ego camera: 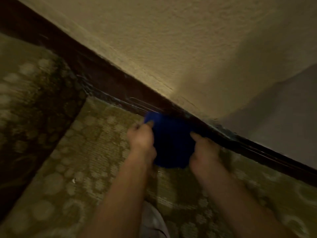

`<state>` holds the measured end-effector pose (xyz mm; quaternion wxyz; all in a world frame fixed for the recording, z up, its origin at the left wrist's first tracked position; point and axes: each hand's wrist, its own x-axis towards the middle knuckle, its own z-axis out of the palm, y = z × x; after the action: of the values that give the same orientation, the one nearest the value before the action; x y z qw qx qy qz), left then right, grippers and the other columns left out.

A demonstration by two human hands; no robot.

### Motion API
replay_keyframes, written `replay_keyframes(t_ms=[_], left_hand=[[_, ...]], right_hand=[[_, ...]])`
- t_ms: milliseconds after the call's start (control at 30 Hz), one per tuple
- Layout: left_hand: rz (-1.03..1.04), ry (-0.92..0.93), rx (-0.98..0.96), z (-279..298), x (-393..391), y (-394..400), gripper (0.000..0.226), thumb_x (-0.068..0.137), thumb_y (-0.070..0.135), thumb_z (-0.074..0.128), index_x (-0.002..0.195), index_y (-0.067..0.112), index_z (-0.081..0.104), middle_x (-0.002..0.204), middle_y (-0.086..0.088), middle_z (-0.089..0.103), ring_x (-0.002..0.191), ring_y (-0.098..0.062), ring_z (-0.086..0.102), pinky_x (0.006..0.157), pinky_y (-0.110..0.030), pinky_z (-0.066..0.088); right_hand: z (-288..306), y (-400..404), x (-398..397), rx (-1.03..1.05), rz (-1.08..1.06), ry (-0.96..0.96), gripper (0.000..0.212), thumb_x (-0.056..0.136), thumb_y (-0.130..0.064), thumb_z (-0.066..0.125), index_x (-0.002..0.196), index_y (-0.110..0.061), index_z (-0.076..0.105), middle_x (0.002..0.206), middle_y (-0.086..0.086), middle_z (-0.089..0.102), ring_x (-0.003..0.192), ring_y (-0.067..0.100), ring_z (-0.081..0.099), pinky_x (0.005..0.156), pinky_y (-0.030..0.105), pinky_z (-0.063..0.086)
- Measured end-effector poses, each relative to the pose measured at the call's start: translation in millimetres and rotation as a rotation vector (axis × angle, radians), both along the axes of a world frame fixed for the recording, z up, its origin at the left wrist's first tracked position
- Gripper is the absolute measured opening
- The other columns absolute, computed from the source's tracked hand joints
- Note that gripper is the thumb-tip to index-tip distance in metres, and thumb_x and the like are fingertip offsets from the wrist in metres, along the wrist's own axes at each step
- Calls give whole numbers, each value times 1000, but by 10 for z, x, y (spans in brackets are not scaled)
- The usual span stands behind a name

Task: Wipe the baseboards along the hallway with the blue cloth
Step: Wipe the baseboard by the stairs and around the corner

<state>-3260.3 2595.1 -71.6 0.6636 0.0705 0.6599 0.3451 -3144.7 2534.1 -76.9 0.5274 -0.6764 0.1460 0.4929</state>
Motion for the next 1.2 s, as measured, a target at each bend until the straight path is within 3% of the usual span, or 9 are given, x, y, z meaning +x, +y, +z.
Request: replay_keyframes(t_ms=[100, 233, 400, 567, 700, 800, 933, 1000, 1200], left_hand=[[128, 21, 35, -99, -274, 264, 27, 87, 14, 65, 114, 8, 66, 107, -15, 72, 95, -32, 70, 77, -43, 61], [-45, 271, 96, -33, -126, 136, 3, 94, 16, 59, 93, 14, 60, 86, -5, 64, 82, -23, 63, 78, -37, 55], [-64, 100, 94, 275, -287, 234, 13, 94, 14, 60, 105, 7, 62, 99, -16, 70, 89, -34, 69, 83, -52, 58], [59, 106, 349, 327, -526, 382, 9, 94, 15, 60, 87, 21, 60, 89, -12, 65, 82, -29, 66, 73, -42, 55], [36, 129, 173, 63, -581, 439, 10, 96, 14, 58, 87, 19, 55, 97, -15, 65, 87, -31, 66, 80, -47, 55], [31, 85, 90, 15, -634, 485, 12, 97, 14, 55, 87, 18, 54, 91, -12, 64, 83, -30, 64, 76, -45, 54], [82, -22, 323, 268, -753, 528, 9, 97, 15, 56, 89, 18, 60, 85, -7, 67, 77, -22, 67, 67, -37, 55], [99, 44, 376, 263, -839, 609, 9, 96, 17, 57, 88, 20, 61, 82, -3, 67, 74, -18, 66, 64, -34, 53], [229, 108, 60, -71, -1008, 826, 18, 89, 20, 65, 105, 12, 63, 106, -16, 69, 97, -34, 67, 92, -54, 53]], right_hand=[[72, 317, -369, -9, 49, 6, 52, 82, -7, 71, 131, -9, 54, 124, 13, 61, 102, 31, 63, 91, 50, 53], [42, 216, -302, -56, 39, -1, 50, 80, -11, 73, 127, -12, 56, 114, 13, 66, 92, 31, 67, 74, 48, 59], [402, 316, -389, -18, 20, 55, 43, 86, -7, 67, 127, -10, 56, 110, 13, 65, 90, 30, 67, 68, 40, 59], [462, 463, -609, 144, 31, 151, 40, 83, -12, 70, 123, -14, 61, 112, 11, 68, 95, 29, 68, 74, 40, 59], [242, 600, -814, -3, 15, 172, 53, 83, -13, 70, 133, -17, 54, 120, 14, 64, 98, 34, 66, 81, 49, 56], [306, 660, -825, -39, 17, 185, 42, 86, -13, 67, 127, -14, 58, 121, 14, 63, 98, 33, 65, 82, 47, 56], [663, 682, -777, 114, 82, 285, 29, 89, -15, 63, 117, -8, 63, 111, 13, 69, 90, 25, 68, 65, 34, 54], [675, 725, -806, 156, 91, 320, 30, 89, -15, 62, 117, -7, 65, 108, 12, 71, 90, 24, 69, 70, 32, 53], [311, 1018, -1306, -44, 104, 280, 42, 90, -17, 63, 131, -13, 56, 123, 15, 62, 98, 30, 62, 82, 42, 53]])
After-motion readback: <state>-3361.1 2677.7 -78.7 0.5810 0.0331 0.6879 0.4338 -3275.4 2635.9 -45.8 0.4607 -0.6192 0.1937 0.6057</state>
